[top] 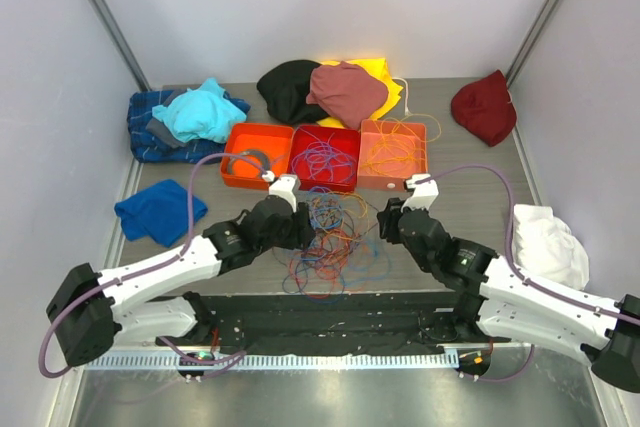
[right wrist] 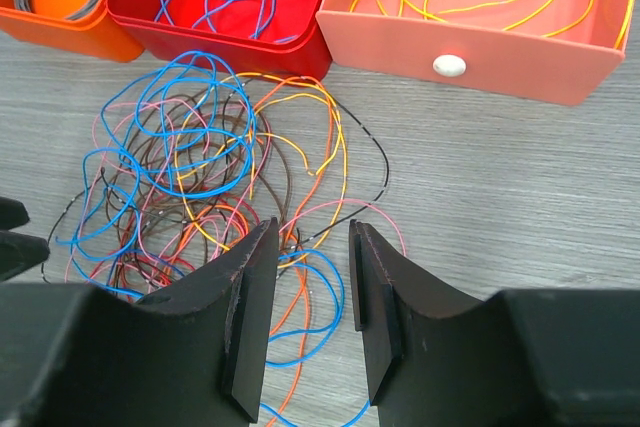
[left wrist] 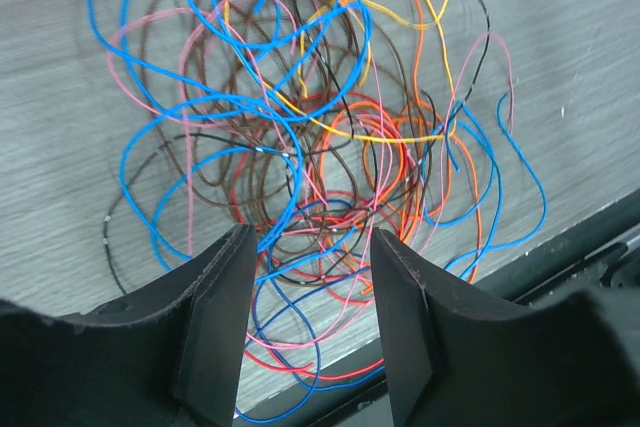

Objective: Untangle the cables

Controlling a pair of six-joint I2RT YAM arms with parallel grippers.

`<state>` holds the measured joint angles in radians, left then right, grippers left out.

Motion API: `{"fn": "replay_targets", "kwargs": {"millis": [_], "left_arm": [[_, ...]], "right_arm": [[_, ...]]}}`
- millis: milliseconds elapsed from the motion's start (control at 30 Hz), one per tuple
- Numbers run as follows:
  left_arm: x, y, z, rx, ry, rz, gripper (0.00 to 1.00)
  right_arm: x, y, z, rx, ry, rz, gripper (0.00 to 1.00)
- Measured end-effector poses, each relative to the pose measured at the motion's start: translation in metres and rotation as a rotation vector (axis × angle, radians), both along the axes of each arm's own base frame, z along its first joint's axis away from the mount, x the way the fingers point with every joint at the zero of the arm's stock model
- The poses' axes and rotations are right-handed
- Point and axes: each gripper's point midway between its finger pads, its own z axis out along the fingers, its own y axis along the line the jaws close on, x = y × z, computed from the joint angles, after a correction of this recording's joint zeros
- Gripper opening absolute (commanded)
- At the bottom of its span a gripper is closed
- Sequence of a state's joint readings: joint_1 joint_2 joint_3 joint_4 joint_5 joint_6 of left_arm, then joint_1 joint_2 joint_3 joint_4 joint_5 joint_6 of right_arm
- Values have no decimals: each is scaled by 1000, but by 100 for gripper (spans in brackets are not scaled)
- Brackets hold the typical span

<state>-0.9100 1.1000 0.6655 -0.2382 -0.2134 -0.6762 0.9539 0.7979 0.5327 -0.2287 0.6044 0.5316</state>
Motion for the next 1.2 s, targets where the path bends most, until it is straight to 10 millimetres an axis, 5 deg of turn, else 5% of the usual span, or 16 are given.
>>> {"fn": "replay_targets", "kwargs": {"millis": [333, 533, 667, 833, 933, 1033, 1200], "left_arm": [[0, -14, -34, 44, 68, -34, 56], [1, -16, -56, 95, 114, -39, 32], [0, -18, -59, 98, 125, -49, 0], [1, -19, -48, 74, 99, -48, 0], [1, -14, -22, 38, 48, -49, 0], [2, -6, 25, -11, -43, -44, 0], [10, 10, 168, -172, -310, -14, 0]], "right_arm": [[0, 3, -2, 12, 11, 1, 42], [-1, 2, -1, 15, 10, 0, 42], [-1, 1, 0, 18, 8, -4, 42], [-1, 1, 1, 20, 6, -4, 42], [-1, 1, 1, 21, 6, -4, 42], [-1, 1, 1, 21, 6, -4, 42], [0, 2, 0, 21, 7, -3, 42]]}}
